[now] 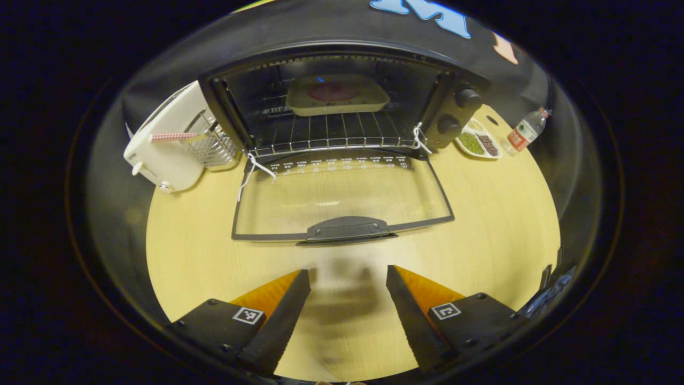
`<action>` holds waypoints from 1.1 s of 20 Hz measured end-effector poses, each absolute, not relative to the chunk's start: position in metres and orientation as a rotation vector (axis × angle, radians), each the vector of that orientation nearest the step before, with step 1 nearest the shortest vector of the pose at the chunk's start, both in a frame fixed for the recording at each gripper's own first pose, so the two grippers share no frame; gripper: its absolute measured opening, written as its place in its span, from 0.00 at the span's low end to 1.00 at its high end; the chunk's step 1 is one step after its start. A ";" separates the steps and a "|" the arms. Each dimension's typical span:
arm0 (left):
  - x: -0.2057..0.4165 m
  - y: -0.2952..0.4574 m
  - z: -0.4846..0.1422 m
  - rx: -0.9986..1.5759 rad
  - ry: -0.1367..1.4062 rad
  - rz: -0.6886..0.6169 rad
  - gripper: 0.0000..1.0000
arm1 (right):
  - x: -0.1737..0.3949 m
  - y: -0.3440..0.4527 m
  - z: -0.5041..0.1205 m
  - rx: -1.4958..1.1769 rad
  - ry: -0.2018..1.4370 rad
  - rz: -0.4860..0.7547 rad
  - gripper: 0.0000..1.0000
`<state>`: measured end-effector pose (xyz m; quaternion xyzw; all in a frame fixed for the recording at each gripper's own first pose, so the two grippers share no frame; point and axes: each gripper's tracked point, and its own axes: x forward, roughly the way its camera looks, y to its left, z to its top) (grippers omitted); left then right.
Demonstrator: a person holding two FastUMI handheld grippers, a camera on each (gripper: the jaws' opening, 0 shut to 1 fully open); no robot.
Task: Open the electric oven with the left hand, put the food in, and close the electric oven.
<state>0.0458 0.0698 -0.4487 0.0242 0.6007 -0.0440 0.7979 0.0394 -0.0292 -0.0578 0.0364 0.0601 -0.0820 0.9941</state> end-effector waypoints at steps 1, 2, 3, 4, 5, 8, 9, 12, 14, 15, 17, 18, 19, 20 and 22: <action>0.048 0.070 -0.454 0.049 1.301 -0.093 0.98 | 0.039 -0.031 -0.059 0.071 0.123 -0.170 0.83; 0.050 0.070 -0.460 0.046 1.312 -0.088 0.98 | 0.040 -0.031 -0.060 0.069 0.126 -0.174 0.83; 0.054 0.072 -0.465 0.052 1.319 -0.085 0.98 | 0.040 -0.031 -0.061 0.066 0.128 -0.179 0.83; 0.055 0.074 -0.470 0.059 1.326 -0.080 1.00 | 0.041 -0.032 -0.061 0.064 0.132 -0.184 0.83; 0.058 0.074 -0.474 0.062 1.331 -0.078 1.00 | 0.042 -0.033 -0.063 0.063 0.133 -0.187 0.83; 0.064 0.073 -0.483 0.048 1.346 -0.073 0.98 | 0.044 -0.034 -0.061 0.061 0.133 -0.195 0.83; 0.065 0.074 -0.485 0.048 1.349 -0.070 0.98 | 0.045 -0.032 -0.062 0.060 0.134 -0.196 0.83; 0.066 0.073 -0.491 0.044 1.365 -0.067 1.00 | 0.046 -0.030 -0.065 0.066 0.142 -0.194 0.84; 0.069 0.073 -0.490 0.051 1.367 -0.065 0.98 | 0.048 -0.029 -0.068 0.066 0.151 -0.192 0.83; 0.068 0.073 -0.492 0.055 1.375 -0.064 0.98 | 0.050 -0.028 -0.070 0.066 0.154 -0.190 0.83; 0.068 0.073 -0.491 0.051 1.374 -0.066 1.00 | 0.051 -0.025 -0.071 0.070 0.158 -0.183 0.83; 0.068 0.073 -0.490 0.043 1.372 -0.067 0.98 | 0.053 -0.022 -0.070 0.071 0.160 -0.179 0.83; 0.068 0.073 -0.488 0.039 1.365 -0.066 0.98 | 0.053 -0.019 -0.070 0.071 0.158 -0.173 0.84; 0.068 0.073 -0.485 0.041 1.359 -0.067 1.00 | 0.054 -0.016 -0.069 0.070 0.156 -0.166 0.84; 0.068 0.072 -0.477 0.042 1.342 -0.070 1.00 | 0.057 -0.012 -0.068 0.067 0.153 -0.154 0.84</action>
